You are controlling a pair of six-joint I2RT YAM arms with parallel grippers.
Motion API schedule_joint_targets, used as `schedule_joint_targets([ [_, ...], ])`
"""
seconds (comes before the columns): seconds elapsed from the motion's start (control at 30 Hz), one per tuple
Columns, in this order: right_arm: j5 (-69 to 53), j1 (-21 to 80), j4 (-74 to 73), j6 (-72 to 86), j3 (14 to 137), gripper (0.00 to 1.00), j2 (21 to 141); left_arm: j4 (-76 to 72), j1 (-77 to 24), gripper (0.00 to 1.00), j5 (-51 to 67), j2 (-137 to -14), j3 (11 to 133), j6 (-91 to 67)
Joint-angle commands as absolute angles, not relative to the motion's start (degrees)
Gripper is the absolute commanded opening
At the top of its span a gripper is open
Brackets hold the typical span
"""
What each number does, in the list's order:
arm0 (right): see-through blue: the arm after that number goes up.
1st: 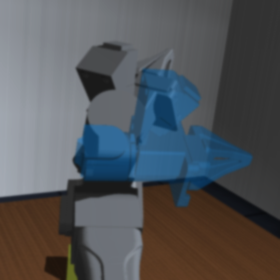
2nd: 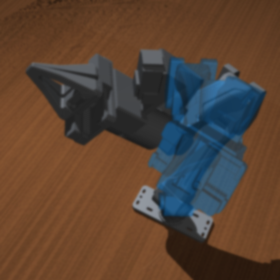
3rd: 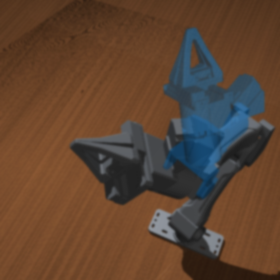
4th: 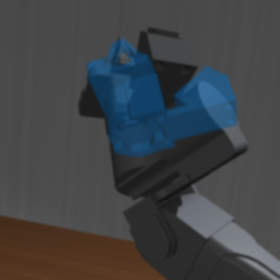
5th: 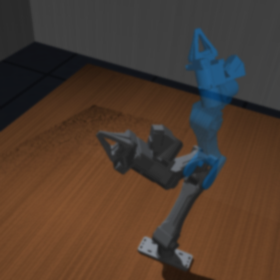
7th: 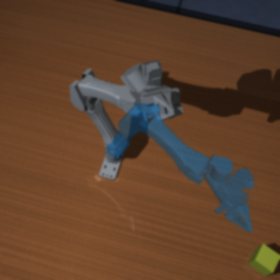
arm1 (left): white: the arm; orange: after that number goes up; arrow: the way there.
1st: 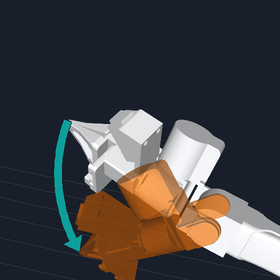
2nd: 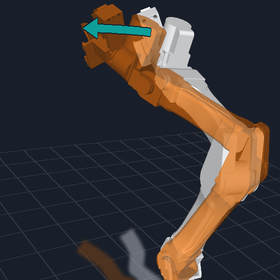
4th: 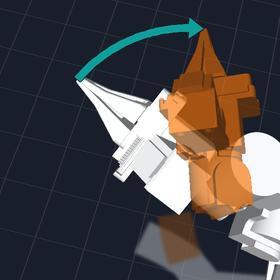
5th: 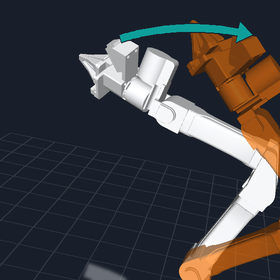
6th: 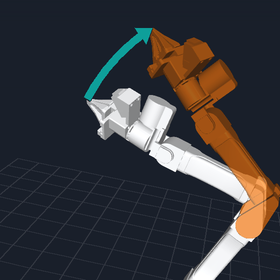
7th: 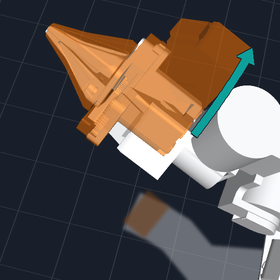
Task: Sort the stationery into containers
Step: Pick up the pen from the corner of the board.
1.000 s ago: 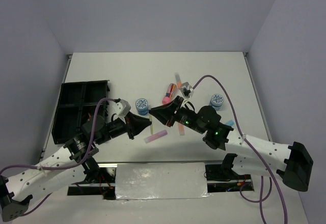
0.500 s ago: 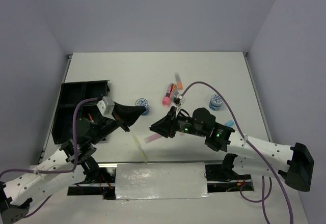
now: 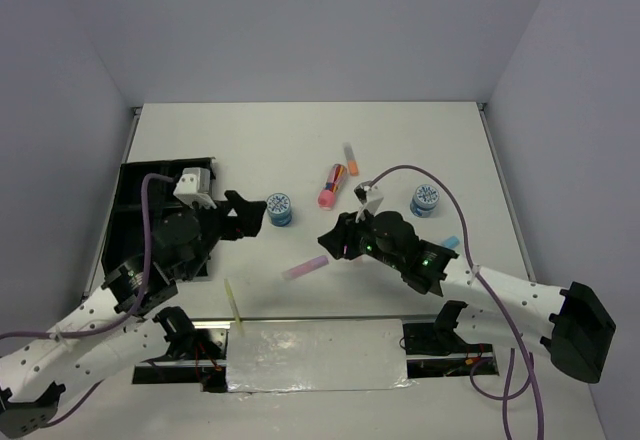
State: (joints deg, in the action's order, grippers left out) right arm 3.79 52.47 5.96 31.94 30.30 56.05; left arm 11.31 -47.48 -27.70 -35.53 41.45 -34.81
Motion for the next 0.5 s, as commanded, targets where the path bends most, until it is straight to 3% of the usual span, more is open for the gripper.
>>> schedule_joint_targets([
  [0.0, 6.06, 52.21, 5.54, 31.03, 30.85, 0.51, 55.90, 35.79, -47.37, 0.99, -37.35, -39.71, 46.04, -52.94],
  [0.3, 4.84, 52.38, 5.10, 31.46, 28.74, 0.54, 53.70, 66.67, -47.46, 0.99, -38.32, -48.86, 44.65, -89.60],
  [0.47, 4.04, 52.29, 4.92, 31.29, 26.64, 0.54, 50.81, 68.38, -48.43, 0.99, -35.78, -49.66, 40.71, -94.74],
])
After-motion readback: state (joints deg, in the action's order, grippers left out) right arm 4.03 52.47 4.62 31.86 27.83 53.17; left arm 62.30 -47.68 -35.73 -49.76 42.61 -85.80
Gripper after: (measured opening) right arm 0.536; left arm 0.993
